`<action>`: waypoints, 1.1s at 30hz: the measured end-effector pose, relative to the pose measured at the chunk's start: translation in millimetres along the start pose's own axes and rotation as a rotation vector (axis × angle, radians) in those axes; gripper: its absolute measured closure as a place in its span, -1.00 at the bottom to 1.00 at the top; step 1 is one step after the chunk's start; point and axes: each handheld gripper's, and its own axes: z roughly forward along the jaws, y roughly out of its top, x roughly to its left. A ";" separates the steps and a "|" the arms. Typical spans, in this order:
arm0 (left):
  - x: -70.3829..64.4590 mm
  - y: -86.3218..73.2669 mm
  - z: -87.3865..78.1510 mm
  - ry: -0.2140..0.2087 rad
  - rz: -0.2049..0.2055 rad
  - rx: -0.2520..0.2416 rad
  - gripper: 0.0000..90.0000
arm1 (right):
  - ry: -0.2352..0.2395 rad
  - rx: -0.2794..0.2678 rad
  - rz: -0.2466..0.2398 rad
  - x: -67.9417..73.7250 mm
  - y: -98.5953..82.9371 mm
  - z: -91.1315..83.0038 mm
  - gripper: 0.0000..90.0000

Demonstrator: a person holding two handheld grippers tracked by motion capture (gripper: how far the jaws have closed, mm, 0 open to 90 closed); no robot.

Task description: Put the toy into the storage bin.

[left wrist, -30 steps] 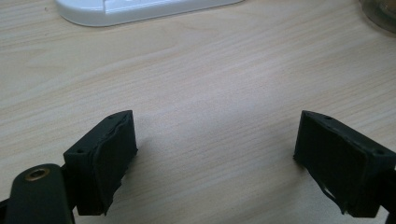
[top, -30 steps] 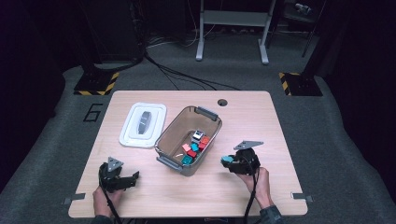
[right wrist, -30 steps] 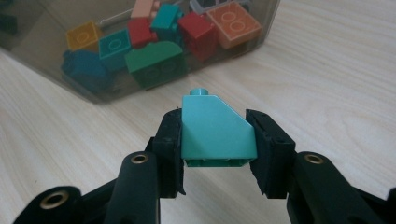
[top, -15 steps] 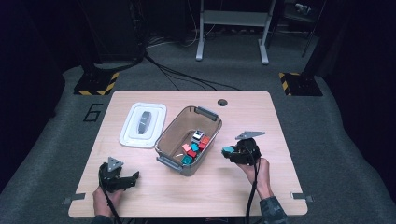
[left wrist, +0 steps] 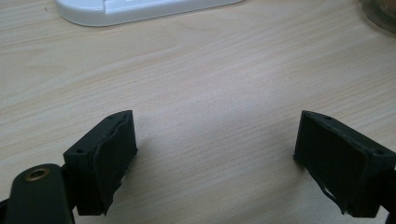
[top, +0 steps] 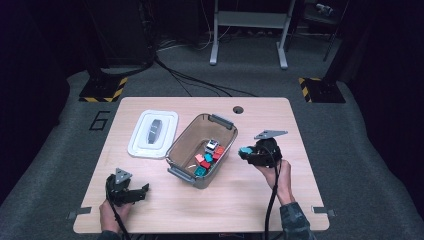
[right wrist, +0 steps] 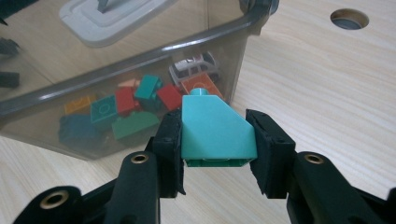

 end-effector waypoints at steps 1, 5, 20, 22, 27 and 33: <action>0.0 0.0 0.0 0.000 -0.001 0.000 -0.72 | -0.002 -0.002 -0.003 0.2 2.2 -1.4 0.31; 0.1 0.0 0.0 0.001 0.001 -0.001 -0.72 | -0.005 -0.007 -0.011 1.3 8.4 -5.5 0.31; 0.0 0.0 0.1 0.001 0.000 -0.002 -0.72 | -0.007 -0.051 -0.061 8.5 49.4 -26.4 0.31; 0.1 0.0 0.1 0.000 0.001 -0.001 -0.72 | -0.001 -0.054 -0.066 10.5 54.0 -27.4 0.31; 0.1 0.0 0.0 -0.001 0.000 0.000 -0.72 | 0.020 -0.050 -0.082 17.6 65.6 -24.4 0.31; 0.1 0.0 0.1 0.001 0.001 -0.001 -0.72 | 0.059 -0.028 -0.113 30.8 75.5 -13.0 0.31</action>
